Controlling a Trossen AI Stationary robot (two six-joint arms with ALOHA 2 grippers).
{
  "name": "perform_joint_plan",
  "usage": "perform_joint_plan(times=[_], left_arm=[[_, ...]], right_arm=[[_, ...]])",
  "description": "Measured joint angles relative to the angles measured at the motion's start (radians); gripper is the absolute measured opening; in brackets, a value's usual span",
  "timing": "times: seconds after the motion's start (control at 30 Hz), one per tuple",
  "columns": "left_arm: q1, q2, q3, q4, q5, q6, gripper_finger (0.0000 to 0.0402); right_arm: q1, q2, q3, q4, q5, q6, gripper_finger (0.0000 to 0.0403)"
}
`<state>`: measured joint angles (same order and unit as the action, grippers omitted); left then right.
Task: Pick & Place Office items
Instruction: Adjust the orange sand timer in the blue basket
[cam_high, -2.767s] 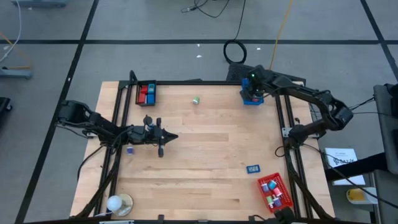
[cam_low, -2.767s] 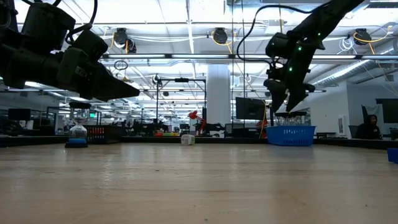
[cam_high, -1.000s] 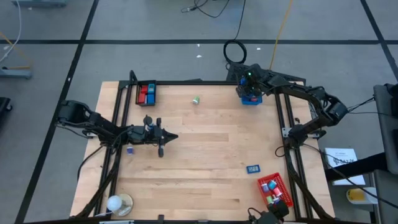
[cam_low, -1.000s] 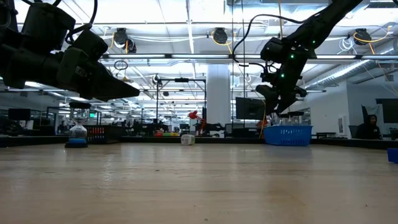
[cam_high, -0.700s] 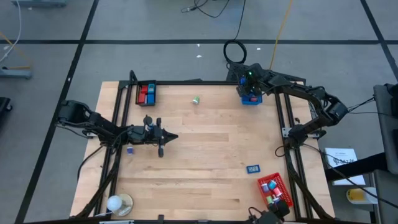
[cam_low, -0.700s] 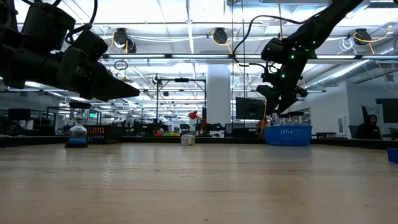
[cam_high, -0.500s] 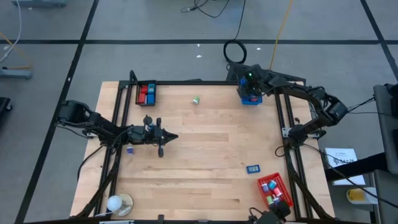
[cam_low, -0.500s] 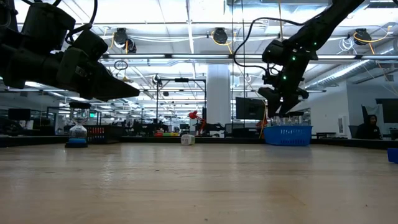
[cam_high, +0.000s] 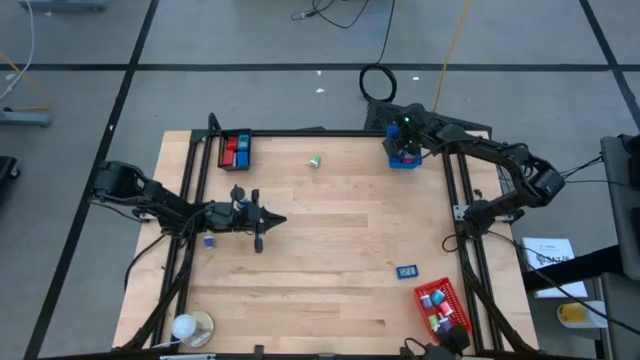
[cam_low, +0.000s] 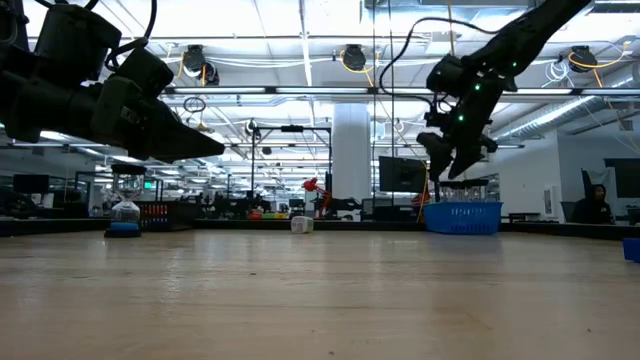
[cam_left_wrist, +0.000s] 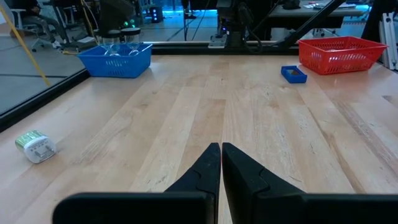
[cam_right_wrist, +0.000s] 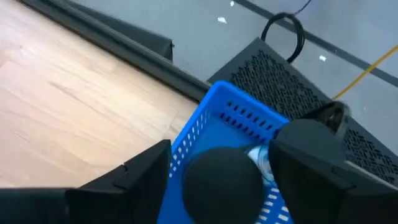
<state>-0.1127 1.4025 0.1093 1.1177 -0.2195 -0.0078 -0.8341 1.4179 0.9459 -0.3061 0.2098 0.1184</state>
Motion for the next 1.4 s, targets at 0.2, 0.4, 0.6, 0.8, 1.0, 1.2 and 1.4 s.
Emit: perform_joint_plan(times=[0.2,0.4,0.6,0.8,1.0,1.2,1.4], left_arm=[[0.000,0.000,0.000,0.000,0.000,0.000,0.0021],[0.000,0.000,0.000,0.000,0.000,0.000,0.0021],[0.000,0.000,0.000,0.000,0.000,-0.001,0.0021],[0.000,0.000,0.000,0.000,0.000,-0.002,0.0021],[0.000,0.000,0.000,0.000,0.000,-0.003,0.0021],[0.000,0.000,0.000,0.000,0.000,-0.003,0.0021],[0.000,0.000,0.000,0.000,0.000,-0.004,0.0021]], right_arm=[[0.010,-0.104,0.000,-0.051,0.001,0.001,0.0280],[0.024,-0.219,0.000,-0.257,-0.001,0.025,0.0227],[0.109,-0.263,0.000,-0.447,-0.002,0.031,0.0104],[0.207,-0.263,-0.066,-0.410,-0.003,0.033,0.0007],[0.186,-0.261,-0.217,-0.217,0.048,0.022,0.0017],[0.160,-0.262,-0.286,-0.051,0.102,0.001,0.0002],[0.140,-0.252,-0.309,-0.043,0.068,0.017,0.0002]])
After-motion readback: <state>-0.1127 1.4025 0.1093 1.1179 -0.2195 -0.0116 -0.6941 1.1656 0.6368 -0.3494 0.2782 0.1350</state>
